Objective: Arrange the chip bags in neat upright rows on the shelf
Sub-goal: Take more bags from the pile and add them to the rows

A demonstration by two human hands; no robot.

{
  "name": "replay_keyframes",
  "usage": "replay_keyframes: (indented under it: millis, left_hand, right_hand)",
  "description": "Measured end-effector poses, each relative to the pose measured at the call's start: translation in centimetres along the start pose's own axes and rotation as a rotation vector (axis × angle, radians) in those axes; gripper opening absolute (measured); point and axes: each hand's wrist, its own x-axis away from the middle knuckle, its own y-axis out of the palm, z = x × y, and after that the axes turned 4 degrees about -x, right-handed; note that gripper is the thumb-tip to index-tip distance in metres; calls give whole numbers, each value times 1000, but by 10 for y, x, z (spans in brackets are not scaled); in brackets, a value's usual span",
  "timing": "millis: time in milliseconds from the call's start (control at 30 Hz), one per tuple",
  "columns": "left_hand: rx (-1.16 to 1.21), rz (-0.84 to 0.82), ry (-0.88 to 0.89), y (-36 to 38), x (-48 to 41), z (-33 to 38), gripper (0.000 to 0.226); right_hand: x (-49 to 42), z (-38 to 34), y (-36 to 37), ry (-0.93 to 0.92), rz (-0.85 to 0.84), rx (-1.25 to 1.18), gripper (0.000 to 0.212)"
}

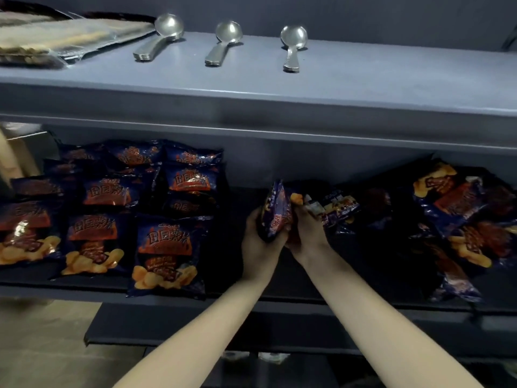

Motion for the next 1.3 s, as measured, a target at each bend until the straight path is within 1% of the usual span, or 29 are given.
replay_keyframes:
  millis: [100,200,267,300,367,400,433,467,533,567,600,633,667,733,767,800,833,933,967,1000,1033,1133,1200,1233,1300]
  left_hand:
    - [-47,-48,-5,-3,-8,8,47]
    - [-59,-147,-9,-14,-27,31,31]
    - [-56,-291,-76,-25,-48,59,25]
    - [-96,-377,-117,-30,-59,75,23]
    - [-298,-532,-133,-43,-78,104,19]
    - [-425,-606,-110,-48,-86,115,19]
    - [-533,-676,-86,-51,-91,123,22]
    - [-605,-740,-82,-53,-93,129,27]
    - [-687,-845,-118,-54,-93,135,31]
    - [-721,-878,-132,-54,-92,135,31]
    - [-755,-898,-147,-54,-91,132,34]
    - [-796,-910,-160,-54,-90,128,40]
    - [-859,-916,-161,-55,-89,123,53]
    - [-991,-902,-139,-56,-90,116,79]
    - [-1022,-878,-113,-56,-91,114,83]
    - [-1036,-837,-60,-57,-92,113,81]
    - [-1054,-764,28,-57,-91,114,77]
    - [-1199,-405,400,-58,-84,112,64]
    - [-1236,-308,501,-58,-80,111,63]
    - [-1252,-253,560,-57,-75,108,62]
    - [-1254,-232,589,-57,-71,105,62]
    - [-1250,-245,654,-56,-53,84,51]
    - [-1258,-295,681,-47,-33,61,46]
    - [-1261,-354,644,-40,-22,48,49]
    - [-1276,-525,451,-26,-2,18,63]
  right_hand:
    - [11,-7,-25,43,2,37,20]
    - [16,-27,-41,-46,-20,142,13]
    - [19,-43,-45,-189,13,254,8]
    - [19,-51,-45,-292,45,321,7]
    - [18,-68,-46,-527,94,471,6]
    - [17,-76,-47,-607,84,557,15]
    - [16,-82,-49,-623,40,649,28]
    - [16,-86,-50,-567,-47,730,44]
    - [17,-85,-50,-346,-319,844,74]
    - [20,-77,-49,-264,-453,887,78]
    - [22,-66,-48,-228,-541,913,73]
    - [23,-53,-47,-224,-572,907,66]
    - [24,-42,-46,-228,-560,868,61]
    - [22,-27,-45,-248,-509,799,57]
    - [19,-25,-44,-268,-491,797,56]
    - [15,-25,-43,-290,-473,803,54]
    - [9,-25,-41,-315,-443,801,53]
    - [-12,-31,-33,-359,-287,784,59]
    - [-19,-34,-30,-347,-274,766,61]
    - [-26,-36,-27,-332,-277,751,61]
    - [-33,-39,-24,-322,-273,754,63]
    - [-52,-42,-17,-317,-213,815,65]
    - [-61,-38,-11,-321,-190,834,58]
    - [-65,-35,-8,-328,-178,827,54]
    - [-74,-26,0,-338,-149,793,51]
